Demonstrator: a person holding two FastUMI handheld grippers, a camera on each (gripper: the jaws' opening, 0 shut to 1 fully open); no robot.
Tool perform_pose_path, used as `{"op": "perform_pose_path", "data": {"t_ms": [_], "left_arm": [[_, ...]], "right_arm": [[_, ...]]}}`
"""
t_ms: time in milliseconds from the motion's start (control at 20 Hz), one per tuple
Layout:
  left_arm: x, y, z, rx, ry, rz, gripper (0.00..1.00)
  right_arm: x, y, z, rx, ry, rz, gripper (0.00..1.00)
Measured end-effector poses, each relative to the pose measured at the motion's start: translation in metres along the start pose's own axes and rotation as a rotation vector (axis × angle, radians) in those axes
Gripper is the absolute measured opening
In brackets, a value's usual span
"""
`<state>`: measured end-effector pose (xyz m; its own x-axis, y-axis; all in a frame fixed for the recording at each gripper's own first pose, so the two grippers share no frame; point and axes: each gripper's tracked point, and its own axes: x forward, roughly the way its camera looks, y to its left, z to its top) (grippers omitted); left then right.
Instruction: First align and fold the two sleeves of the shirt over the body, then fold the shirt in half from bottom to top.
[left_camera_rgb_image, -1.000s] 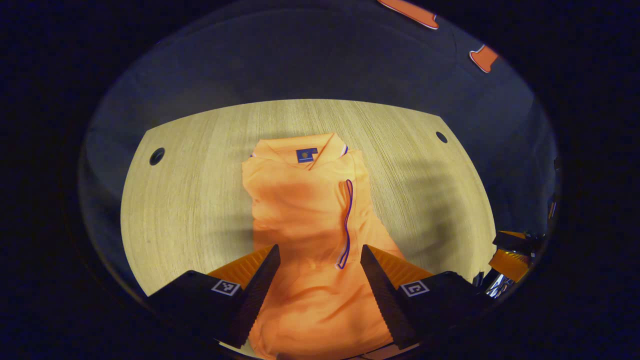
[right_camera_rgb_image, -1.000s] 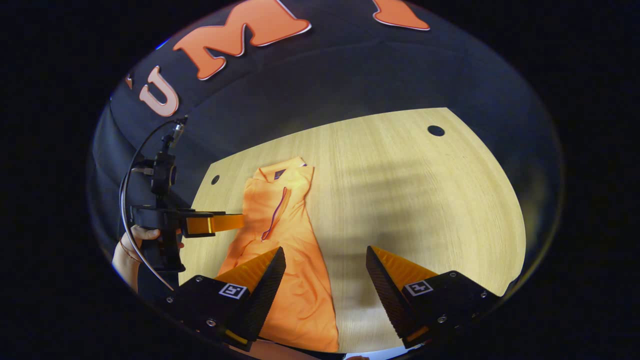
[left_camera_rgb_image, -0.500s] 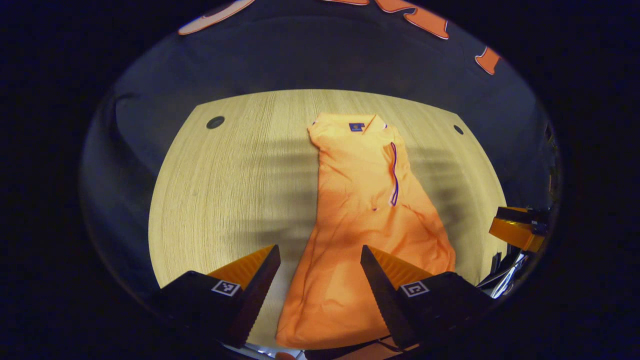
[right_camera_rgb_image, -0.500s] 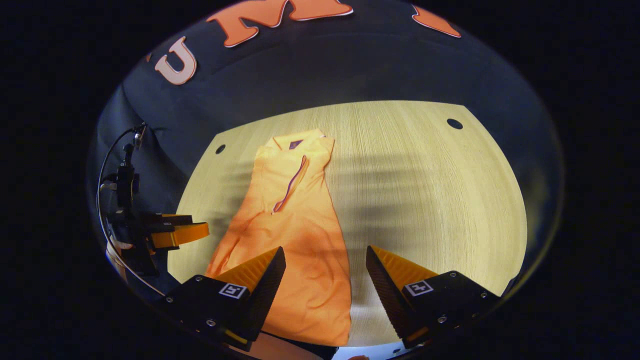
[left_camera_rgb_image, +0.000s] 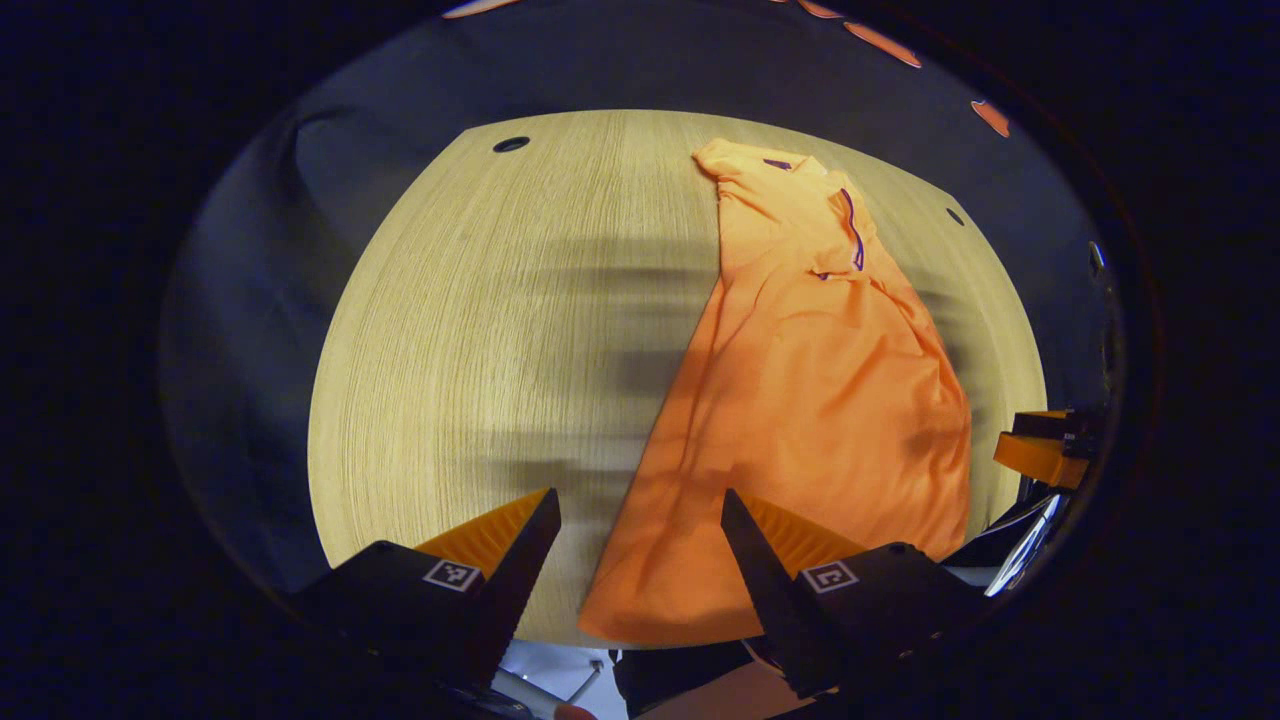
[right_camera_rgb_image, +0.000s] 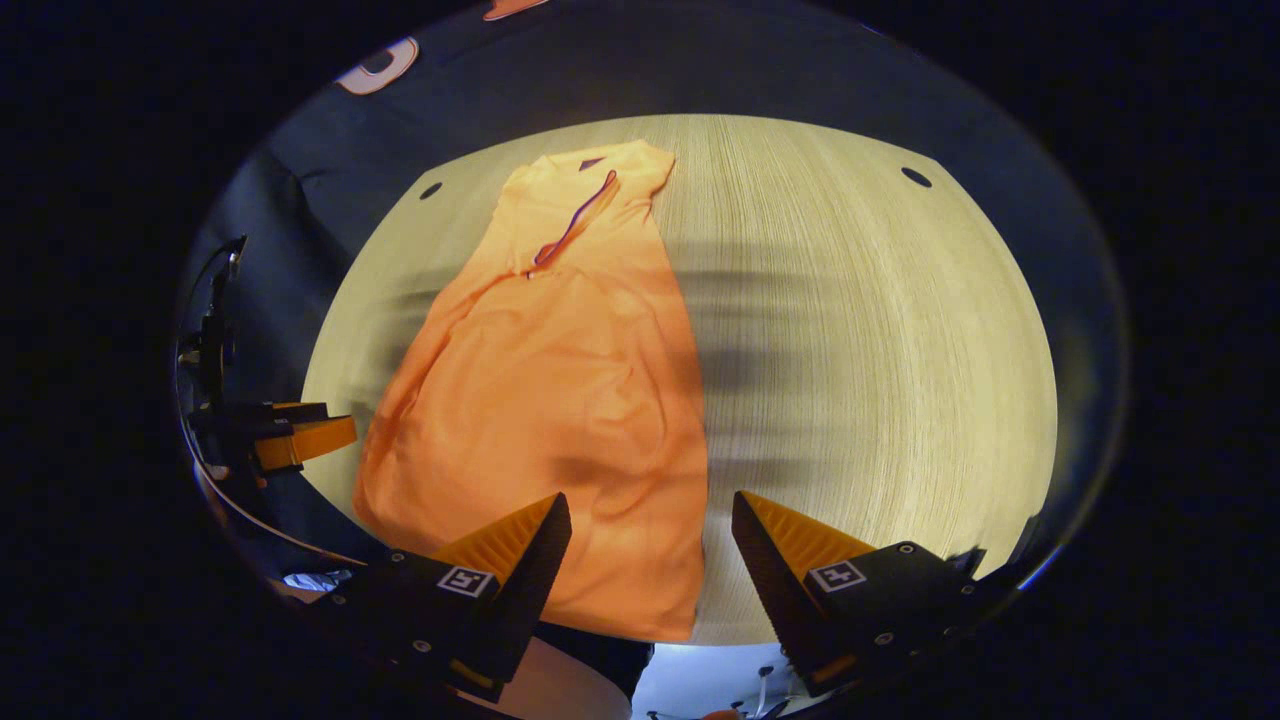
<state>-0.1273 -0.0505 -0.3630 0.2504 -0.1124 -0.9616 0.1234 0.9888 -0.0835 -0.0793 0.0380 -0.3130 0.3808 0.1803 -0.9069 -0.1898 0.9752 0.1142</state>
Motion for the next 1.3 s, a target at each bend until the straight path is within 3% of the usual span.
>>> {"op": "perform_pose_path", "data": {"t_ms": [700, 1050, 1300], "left_arm": [[0.008, -0.003, -0.094, 0.035, 0.148, 0.029, 1.0], [0.024, -0.007, -0.114, 0.022, 0.202, 0.046, 1.0], [0.03, -0.015, -0.114, 0.039, 0.212, 0.046, 0.99]], "right_arm": [[0.015, 0.007, -0.098, 0.003, 0.184, -0.034, 0.99], [0.032, 0.001, -0.119, -0.005, 0.234, -0.102, 0.99], [0.031, 0.004, -0.116, -0.089, 0.223, -0.14, 0.96]]}}
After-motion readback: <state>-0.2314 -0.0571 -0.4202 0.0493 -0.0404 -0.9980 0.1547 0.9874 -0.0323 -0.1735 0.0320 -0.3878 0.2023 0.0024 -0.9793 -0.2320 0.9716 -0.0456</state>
